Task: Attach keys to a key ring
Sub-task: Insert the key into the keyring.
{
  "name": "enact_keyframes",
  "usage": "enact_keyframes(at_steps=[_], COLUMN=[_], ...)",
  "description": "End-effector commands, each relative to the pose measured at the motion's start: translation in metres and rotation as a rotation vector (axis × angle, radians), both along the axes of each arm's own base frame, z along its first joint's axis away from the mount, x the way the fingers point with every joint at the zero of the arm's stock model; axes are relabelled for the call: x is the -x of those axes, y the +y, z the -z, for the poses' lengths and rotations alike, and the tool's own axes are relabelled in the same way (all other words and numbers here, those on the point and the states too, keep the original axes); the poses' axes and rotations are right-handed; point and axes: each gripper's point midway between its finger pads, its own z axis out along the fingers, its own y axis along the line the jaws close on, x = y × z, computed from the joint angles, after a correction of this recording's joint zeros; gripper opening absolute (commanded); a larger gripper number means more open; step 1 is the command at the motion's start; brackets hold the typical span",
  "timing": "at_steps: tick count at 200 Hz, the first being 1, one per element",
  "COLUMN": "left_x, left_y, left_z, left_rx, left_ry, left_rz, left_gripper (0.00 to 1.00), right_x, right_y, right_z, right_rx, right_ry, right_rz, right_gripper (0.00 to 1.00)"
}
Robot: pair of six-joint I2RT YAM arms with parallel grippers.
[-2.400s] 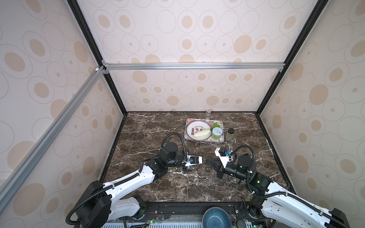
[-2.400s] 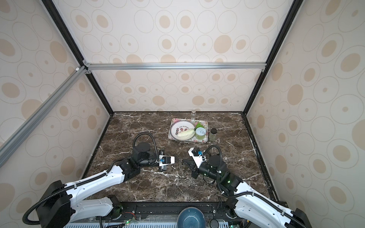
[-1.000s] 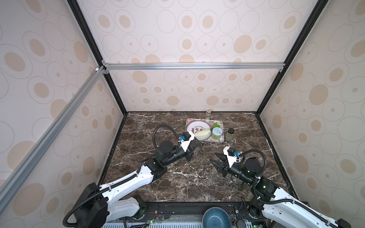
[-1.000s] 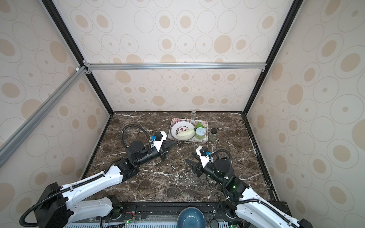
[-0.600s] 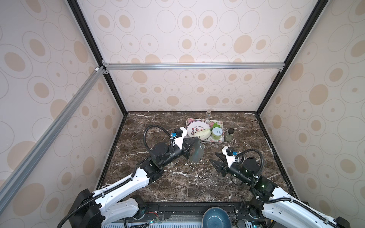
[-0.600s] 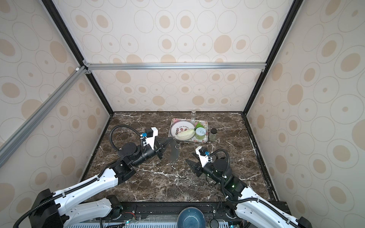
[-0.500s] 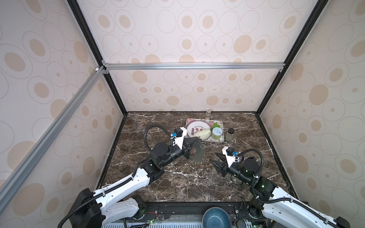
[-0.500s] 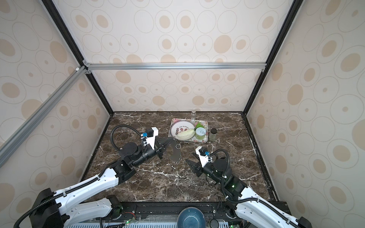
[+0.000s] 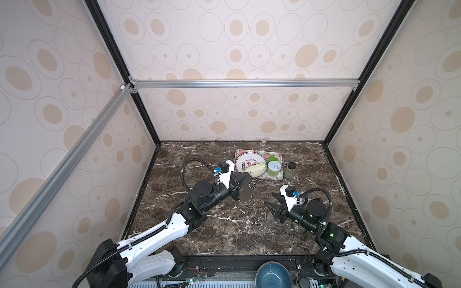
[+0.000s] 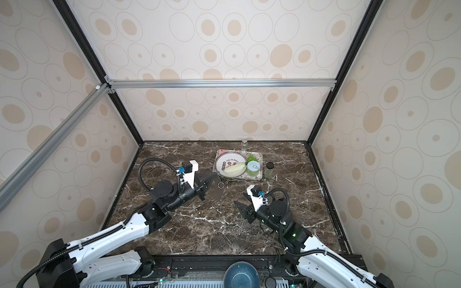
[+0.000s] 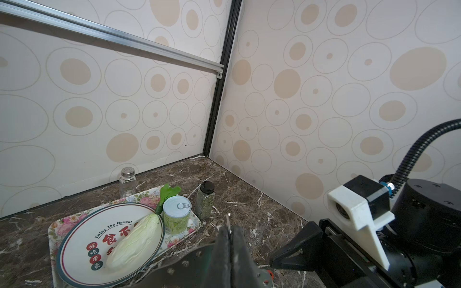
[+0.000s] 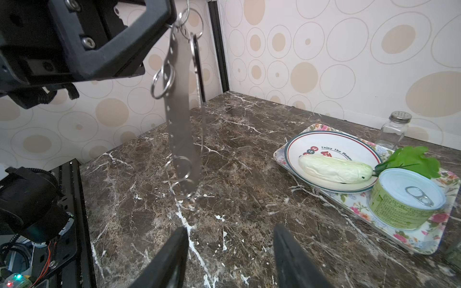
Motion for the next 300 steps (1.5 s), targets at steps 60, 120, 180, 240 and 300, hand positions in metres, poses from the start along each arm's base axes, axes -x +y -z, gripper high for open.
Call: enact_keyframes(at_steps=[60,120,180,240,300], left_x=[0.0,0.004,0.042,0.062,0.075], left_y=[0.009,-0.007,-0.021,-0.031,-0.041], left_z=[-0.024,-0.016,-0.008,0.0,0.008], left_rx=[0.1,0.005,-0.065,-0.1,-0.135], left_ry=[-0.037,-0.109,-0.321,-0.396,-0.436], left_rz=[-0.039,0.028,0.216,0.347,0.454], left_gripper=[0.0,0.0,0.0,0.0,0.0], right_x=[-0.001,-0.015,-0.02,-0.022,0.003], right_y=[0.017,0.012,-0.001,-0.016,0.005], right_z=[0.006,0.002,-0.005,-0.007,-0.02], right_rx=[0.024,-0.047,-0.069,-0.071,-0.119], right_ry=[0.042,-0.014,-0.045,-0.061,-0.116], right_rz=[-0.068,0.011,0.084,0.16,-0.029], right_gripper=[0.63,0.67,0.54,0.37,0.41])
